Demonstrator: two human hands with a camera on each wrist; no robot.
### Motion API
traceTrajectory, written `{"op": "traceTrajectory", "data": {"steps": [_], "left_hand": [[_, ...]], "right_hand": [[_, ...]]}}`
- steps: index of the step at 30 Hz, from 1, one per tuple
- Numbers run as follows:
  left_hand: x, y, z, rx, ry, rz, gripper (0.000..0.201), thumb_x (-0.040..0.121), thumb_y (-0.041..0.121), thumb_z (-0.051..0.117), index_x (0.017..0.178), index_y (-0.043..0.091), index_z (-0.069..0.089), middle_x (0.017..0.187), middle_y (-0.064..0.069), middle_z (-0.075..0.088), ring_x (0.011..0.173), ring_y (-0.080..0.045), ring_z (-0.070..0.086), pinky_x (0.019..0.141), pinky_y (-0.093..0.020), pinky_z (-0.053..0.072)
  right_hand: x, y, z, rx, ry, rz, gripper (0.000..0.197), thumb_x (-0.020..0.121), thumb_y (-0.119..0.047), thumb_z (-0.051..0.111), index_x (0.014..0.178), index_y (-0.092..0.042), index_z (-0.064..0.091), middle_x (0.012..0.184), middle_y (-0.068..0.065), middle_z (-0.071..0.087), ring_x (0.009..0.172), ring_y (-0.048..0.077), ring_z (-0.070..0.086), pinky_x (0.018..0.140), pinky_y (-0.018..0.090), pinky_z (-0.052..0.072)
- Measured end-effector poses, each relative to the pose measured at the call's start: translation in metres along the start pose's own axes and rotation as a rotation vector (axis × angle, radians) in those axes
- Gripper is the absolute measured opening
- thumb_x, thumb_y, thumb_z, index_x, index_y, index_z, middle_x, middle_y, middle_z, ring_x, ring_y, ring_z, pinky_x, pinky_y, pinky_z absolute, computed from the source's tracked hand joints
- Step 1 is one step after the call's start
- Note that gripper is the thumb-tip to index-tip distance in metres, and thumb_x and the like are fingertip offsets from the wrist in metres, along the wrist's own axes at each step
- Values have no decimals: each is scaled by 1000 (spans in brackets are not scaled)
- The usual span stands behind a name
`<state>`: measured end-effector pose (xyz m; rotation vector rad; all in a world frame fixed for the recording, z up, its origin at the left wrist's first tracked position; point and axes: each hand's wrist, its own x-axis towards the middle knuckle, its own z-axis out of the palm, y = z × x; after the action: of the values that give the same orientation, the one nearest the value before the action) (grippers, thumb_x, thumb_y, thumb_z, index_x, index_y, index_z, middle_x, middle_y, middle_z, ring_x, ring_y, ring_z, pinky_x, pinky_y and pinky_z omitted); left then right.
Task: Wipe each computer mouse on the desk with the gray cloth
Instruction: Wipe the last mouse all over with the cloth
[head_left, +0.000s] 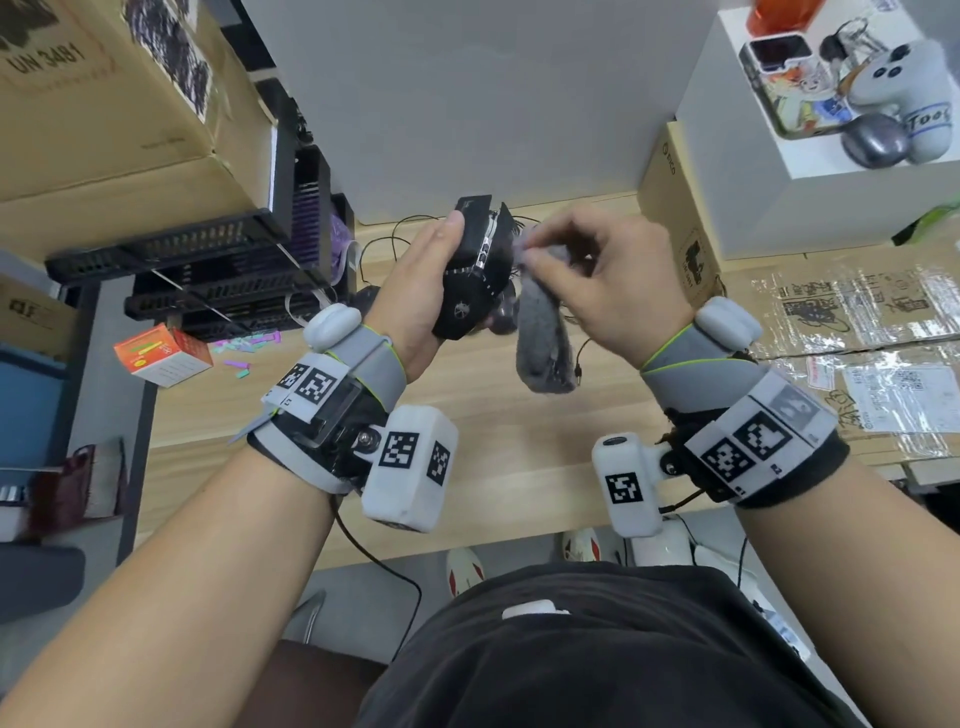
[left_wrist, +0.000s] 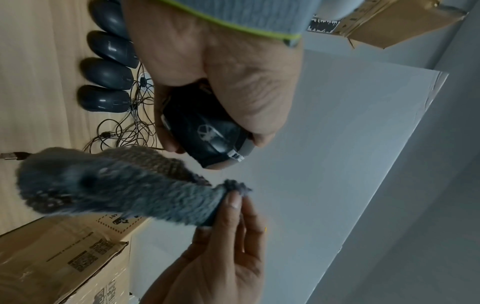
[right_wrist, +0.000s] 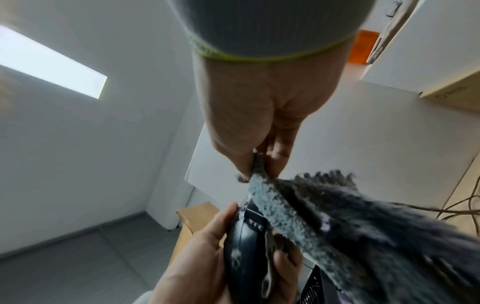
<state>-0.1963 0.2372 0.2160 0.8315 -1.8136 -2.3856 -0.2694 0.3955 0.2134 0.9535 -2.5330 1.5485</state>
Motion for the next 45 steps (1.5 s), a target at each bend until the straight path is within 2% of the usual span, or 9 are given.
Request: {"op": "traceTrajectory", "data": {"steps": [6,10,15,21,26,28,33,39,45], "left_hand": [[-5,-1,4,-29,-82,-4,50,107,43,40,135,4,52,109,-14,67,73,-24,67,56,-29,51],[-4,-2,5,-17,-88,-9,48,107,44,41,139,11,54,121,-14,69,85,-22,69,59,-32,54],[-4,1,5,-36,-44,-39,47,106,44,43,138,11,55,112,-8,69,86,-19,70,66,-27,55],[-6,-1,8,-5,-67,1,45,107,41,43,139,12,53,118,-14,65,94,-26,64,64,-31,56],[-5,-8,7,38,-86,30,51,107,41,44,136,-1,41,107,-21,62,76,-31,60,59,-33,52],[-5,-7,7,30,-76,32,50,107,40,44,134,-2,40,107,-23,61,71,-30,60,54,-32,51],[-3,-3,8,-5,-35,19,46,106,41,45,132,3,46,116,-20,65,87,-30,63,62,-36,53],[-1,-5,8,13,-16,18,37,106,40,46,125,9,52,110,-12,66,92,-27,64,68,-33,54],[-3,-4,11,36,-30,30,19,106,36,48,108,18,51,95,-1,66,79,-15,64,66,-27,52]], "right_hand": [[-1,-5,7,-12,-126,-121,22,76,-21,77,97,-20,72,97,3,64,86,17,62,80,32,52],[3,2,7,-2,40,15,16,76,-29,78,91,-24,74,87,-2,73,75,16,65,75,38,53],[-5,-10,17,4,-119,-33,16,74,-32,78,87,-24,72,85,-9,73,73,7,62,76,31,51],[10,8,3,-122,111,180,21,86,-36,68,95,-18,61,78,-10,59,68,10,50,71,29,43],[2,-10,0,213,75,262,22,95,-28,58,90,-19,39,74,-5,59,53,17,63,52,42,54],[-2,-15,-3,445,17,238,29,89,-14,66,93,-18,37,89,6,58,64,21,65,58,53,58],[-3,-14,-12,380,-223,167,58,73,0,79,123,-13,54,108,7,61,89,17,67,84,38,58],[-1,-8,-7,62,-178,133,30,68,-14,81,75,-39,66,99,7,66,92,18,62,87,38,50],[-1,-17,5,15,52,174,23,68,-39,83,77,-27,66,71,-4,67,69,15,61,68,29,50]]}}
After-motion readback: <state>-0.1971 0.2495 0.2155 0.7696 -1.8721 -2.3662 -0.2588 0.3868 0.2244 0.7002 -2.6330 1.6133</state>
